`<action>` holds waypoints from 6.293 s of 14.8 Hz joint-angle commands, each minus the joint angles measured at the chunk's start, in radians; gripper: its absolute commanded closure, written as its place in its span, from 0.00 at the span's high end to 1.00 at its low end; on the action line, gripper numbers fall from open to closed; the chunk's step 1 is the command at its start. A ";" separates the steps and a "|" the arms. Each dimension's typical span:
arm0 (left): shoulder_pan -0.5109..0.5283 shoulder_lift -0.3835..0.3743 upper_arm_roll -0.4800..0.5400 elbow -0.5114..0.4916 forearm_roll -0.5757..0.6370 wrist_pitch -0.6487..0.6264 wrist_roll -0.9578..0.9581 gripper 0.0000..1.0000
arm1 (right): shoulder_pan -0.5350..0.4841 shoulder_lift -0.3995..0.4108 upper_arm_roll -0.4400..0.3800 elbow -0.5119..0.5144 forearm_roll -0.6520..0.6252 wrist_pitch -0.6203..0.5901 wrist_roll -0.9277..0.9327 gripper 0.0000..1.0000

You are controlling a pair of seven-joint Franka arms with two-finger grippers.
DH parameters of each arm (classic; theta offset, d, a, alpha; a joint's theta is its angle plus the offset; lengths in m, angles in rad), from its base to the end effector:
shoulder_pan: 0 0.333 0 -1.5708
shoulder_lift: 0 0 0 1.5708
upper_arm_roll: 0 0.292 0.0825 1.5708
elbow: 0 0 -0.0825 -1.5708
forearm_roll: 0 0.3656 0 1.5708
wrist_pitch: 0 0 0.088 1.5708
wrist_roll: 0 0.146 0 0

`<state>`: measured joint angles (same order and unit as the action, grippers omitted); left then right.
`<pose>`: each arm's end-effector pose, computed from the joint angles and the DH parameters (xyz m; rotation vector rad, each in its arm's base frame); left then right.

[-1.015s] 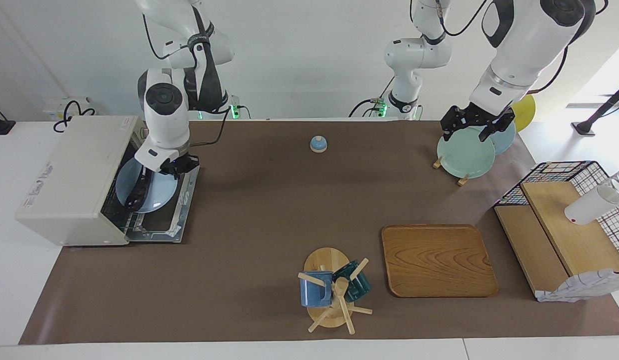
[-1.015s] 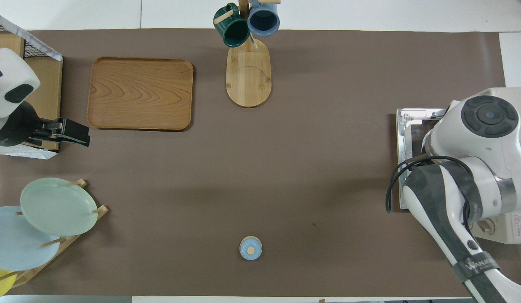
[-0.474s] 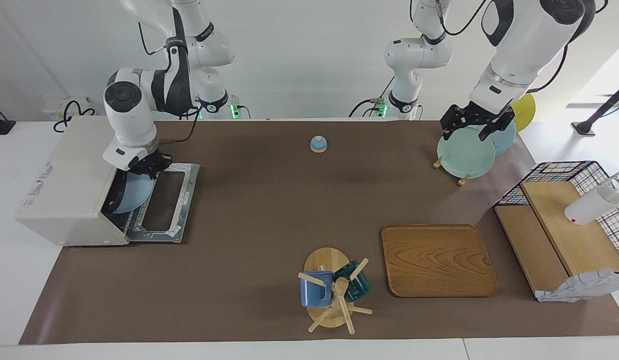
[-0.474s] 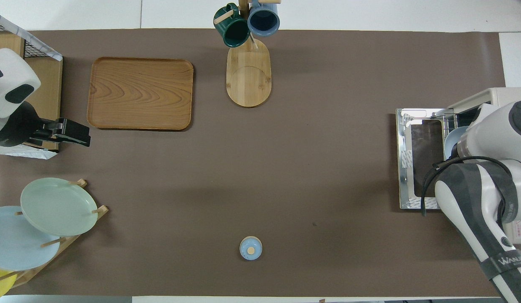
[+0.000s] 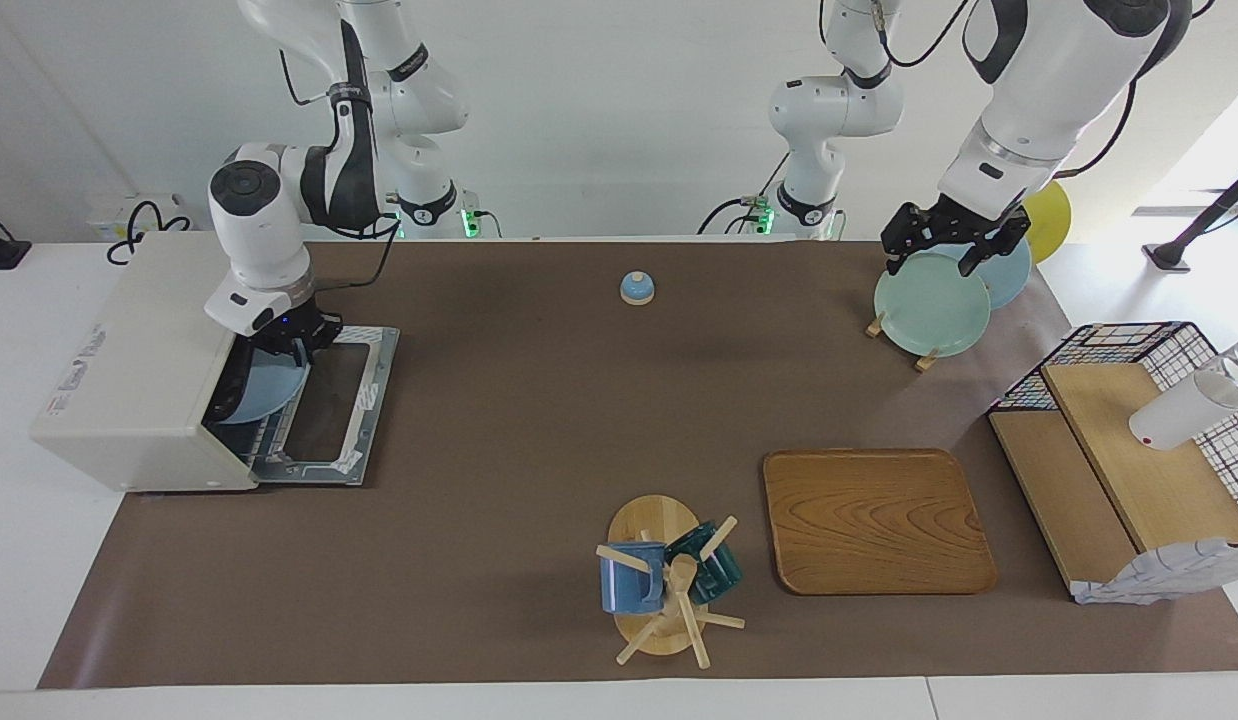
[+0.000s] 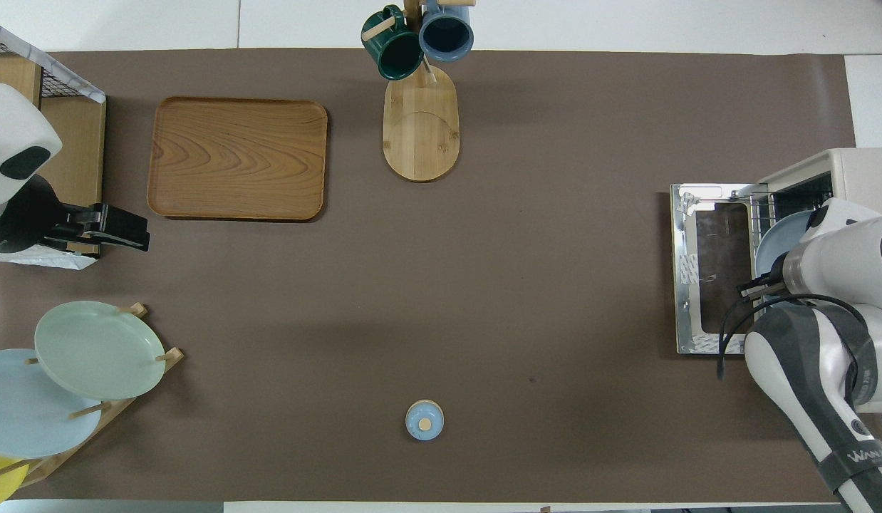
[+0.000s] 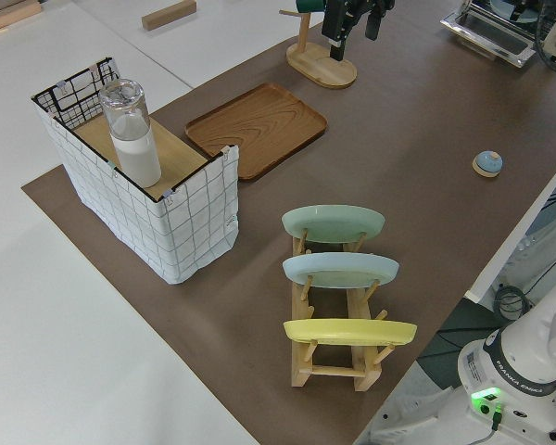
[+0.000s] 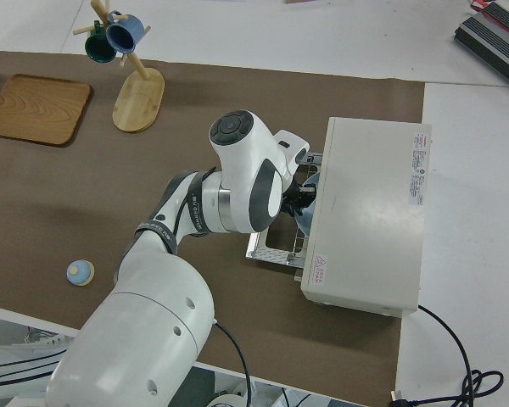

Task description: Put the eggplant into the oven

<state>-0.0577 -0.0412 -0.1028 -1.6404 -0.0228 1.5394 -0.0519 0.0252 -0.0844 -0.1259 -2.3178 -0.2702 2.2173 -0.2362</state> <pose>0.5100 -0.0869 0.5491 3.1234 -0.1695 -0.0964 0.4795 -0.0652 0.3250 2.9094 0.4414 -0.0733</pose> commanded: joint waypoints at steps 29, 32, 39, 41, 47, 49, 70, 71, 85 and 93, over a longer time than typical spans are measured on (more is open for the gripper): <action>0.009 -0.023 -0.002 -0.021 -0.011 -0.007 -0.014 1.00 | 0.140 0.199 0.014 0.141 -0.095 0.012 0.095 0.00; 0.009 -0.023 -0.002 -0.021 -0.011 -0.007 -0.014 1.00 | 0.104 0.190 0.011 0.216 -0.084 -0.074 -0.011 0.00; 0.007 -0.023 -0.002 -0.021 -0.011 -0.007 -0.014 1.00 | 0.001 0.129 0.009 0.281 -0.037 -0.183 -0.176 0.00; 0.009 -0.023 -0.002 -0.021 -0.011 -0.007 -0.014 1.00 | -0.019 0.095 0.009 0.281 -0.034 -0.232 -0.202 0.00; 0.009 -0.023 -0.002 -0.021 -0.011 -0.007 -0.014 1.00 | -0.010 0.058 0.014 0.473 0.118 -0.468 -0.199 0.00; 0.007 -0.023 -0.002 -0.019 -0.011 -0.007 -0.014 1.00 | -0.010 0.092 0.015 0.604 0.175 -0.563 -0.198 0.14; 0.007 -0.023 -0.002 -0.021 -0.011 -0.007 -0.014 1.00 | 0.090 0.064 -0.046 0.643 0.223 -0.682 0.026 1.00; 0.007 -0.023 -0.002 -0.021 -0.011 -0.007 -0.014 1.00 | 0.088 0.064 -0.046 0.644 0.223 -0.677 0.026 1.00; 0.009 -0.023 -0.002 -0.021 -0.011 -0.007 -0.014 1.00 | 0.027 0.071 -0.008 0.653 0.226 -0.686 0.020 1.00; 0.007 -0.023 -0.002 -0.021 -0.011 -0.007 -0.014 1.00 | 0.018 0.069 -0.014 0.658 0.226 -0.685 0.025 1.00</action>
<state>-0.0577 -0.0412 -0.1022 -1.6409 -0.0228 1.5385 -0.0580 0.0601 -0.0079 -0.1431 -1.6661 -0.0745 1.5481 -0.2223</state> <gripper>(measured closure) 0.000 0.000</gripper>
